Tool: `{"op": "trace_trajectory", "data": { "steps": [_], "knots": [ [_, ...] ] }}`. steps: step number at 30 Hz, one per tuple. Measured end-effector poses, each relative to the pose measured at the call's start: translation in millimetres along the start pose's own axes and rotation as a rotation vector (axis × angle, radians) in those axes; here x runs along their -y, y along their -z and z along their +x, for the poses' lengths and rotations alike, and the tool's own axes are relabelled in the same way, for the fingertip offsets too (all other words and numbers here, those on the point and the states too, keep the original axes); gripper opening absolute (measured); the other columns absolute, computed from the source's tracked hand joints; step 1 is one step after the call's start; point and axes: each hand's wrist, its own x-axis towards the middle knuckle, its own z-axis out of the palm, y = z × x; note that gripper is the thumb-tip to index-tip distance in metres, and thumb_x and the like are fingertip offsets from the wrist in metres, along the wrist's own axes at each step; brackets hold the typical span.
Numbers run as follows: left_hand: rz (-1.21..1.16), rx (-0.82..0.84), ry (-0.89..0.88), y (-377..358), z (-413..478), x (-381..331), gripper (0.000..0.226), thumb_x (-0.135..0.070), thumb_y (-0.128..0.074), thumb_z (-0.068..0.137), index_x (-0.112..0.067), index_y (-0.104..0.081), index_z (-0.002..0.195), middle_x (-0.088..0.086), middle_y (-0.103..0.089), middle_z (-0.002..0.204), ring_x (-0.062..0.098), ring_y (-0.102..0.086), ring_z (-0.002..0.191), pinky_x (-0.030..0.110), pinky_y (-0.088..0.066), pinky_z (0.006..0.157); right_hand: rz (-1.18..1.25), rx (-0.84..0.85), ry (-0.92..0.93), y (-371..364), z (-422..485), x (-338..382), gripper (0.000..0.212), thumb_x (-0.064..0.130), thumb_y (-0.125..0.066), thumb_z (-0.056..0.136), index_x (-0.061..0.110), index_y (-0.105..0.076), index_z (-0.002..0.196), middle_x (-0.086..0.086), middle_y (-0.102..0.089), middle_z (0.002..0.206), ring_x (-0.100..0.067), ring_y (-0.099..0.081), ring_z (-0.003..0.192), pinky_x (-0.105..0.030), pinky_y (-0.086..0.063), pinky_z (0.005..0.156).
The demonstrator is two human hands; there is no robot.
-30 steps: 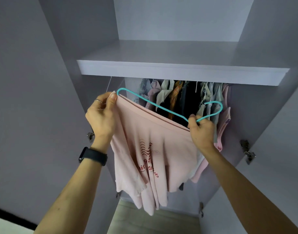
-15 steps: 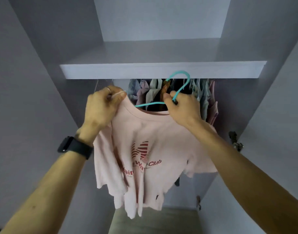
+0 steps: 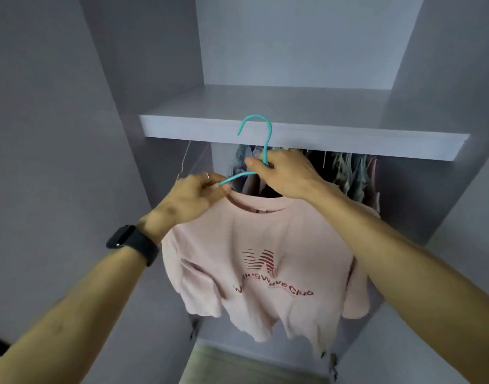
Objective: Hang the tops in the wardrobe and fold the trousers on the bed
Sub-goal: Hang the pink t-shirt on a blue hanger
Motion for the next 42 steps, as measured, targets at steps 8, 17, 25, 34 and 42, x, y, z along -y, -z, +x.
{"op": "trace_trajectory", "data": {
  "steps": [8,17,25,34,42],
  "knots": [
    [-0.063,0.075,-0.095,-11.0,12.3,-44.1,0.009,-0.017,-0.073,0.09,-0.024,-0.076,0.093,-0.019,-0.067,0.065,0.0,-0.06,0.064,0.012,-0.043,0.065,0.166,0.022,0.096,-7.6,-13.0,0.9,0.06,0.066,-0.04,0.096,0.015,-0.061,0.074,0.001,-0.069,0.074,-0.023,-0.061,0.076,-0.039,-0.051,0.074],
    [-0.141,0.099,0.039,-22.9,10.3,-15.9,0.012,-0.035,-0.074,0.089,-0.023,-0.074,0.091,-0.003,-0.075,0.087,0.014,-0.07,0.086,0.036,-0.057,0.089,0.577,0.038,-0.153,-63.5,-72.3,-67.9,0.011,0.027,-0.069,0.095,0.029,-0.069,0.084,0.02,-0.056,0.061,0.005,-0.046,0.06,-0.013,-0.037,0.062],
    [0.136,0.178,0.012,-34.6,7.5,-9.8,0.037,-0.042,-0.059,0.099,-0.02,-0.061,0.069,-0.002,-0.062,0.067,0.022,-0.057,0.068,0.029,-0.043,0.063,0.625,-0.135,-0.069,-54.1,-70.1,-71.5,0.019,0.019,-0.066,0.098,0.013,-0.077,0.111,0.011,-0.073,0.102,-0.001,-0.067,0.098,-0.02,-0.048,0.09],
    [-0.059,0.001,0.076,-24.9,18.1,-2.8,0.033,-0.04,-0.06,0.099,-0.012,-0.066,0.082,0.004,-0.072,0.079,0.022,-0.066,0.075,0.014,-0.048,0.063,0.455,0.077,-0.159,-48.6,-68.3,-84.2,0.032,0.032,-0.072,0.092,0.022,-0.073,0.123,0.015,-0.07,0.115,-0.001,-0.064,0.109,-0.01,-0.044,0.092],
    [0.045,0.035,0.031,-44.9,6.3,3.3,0.037,-0.041,-0.058,0.1,-0.005,-0.069,0.095,0.011,-0.069,0.082,0.03,-0.063,0.075,0.042,-0.053,0.074,0.4,-0.072,-0.135,-82.7,-86.8,-90.1,0.008,0.018,-0.072,0.091,0.017,-0.079,0.095,0.008,-0.071,0.092,-0.008,-0.066,0.086,-0.031,-0.052,0.085]
  ]
}}
